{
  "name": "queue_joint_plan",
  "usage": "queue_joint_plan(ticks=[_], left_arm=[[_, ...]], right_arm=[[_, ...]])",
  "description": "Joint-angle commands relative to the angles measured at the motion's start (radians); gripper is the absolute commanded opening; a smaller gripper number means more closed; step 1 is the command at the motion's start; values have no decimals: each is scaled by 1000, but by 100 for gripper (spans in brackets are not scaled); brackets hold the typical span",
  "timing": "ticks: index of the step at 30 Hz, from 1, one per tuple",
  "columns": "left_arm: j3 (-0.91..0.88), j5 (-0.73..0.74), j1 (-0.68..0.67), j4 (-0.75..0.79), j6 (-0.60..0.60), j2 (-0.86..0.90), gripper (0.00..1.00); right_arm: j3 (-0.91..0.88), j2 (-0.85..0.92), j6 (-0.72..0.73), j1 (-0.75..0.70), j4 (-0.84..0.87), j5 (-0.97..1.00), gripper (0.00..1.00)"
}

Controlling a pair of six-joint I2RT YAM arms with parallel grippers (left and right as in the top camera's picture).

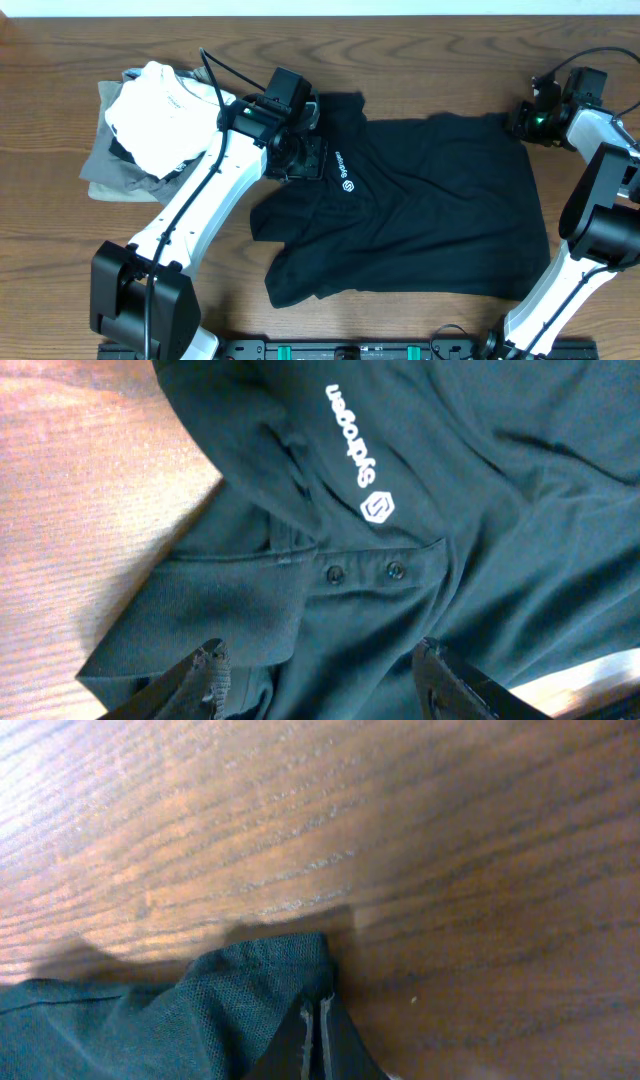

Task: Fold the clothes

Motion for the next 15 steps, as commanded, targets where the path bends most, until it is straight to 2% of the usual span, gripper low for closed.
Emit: queue_joint_plan(ticks=[1, 8, 15], left_arm=[[27, 8, 5, 8, 14, -16, 61], [27, 8, 5, 58, 14, -16, 67], [27, 6, 5, 150, 88, -11, 74]], right_arm=[[-4, -47, 7, -31, 16, 10, 1], [-4, -212, 6, -125, 16, 153, 1], [-4, -242, 27, -179, 0, 153, 1]])
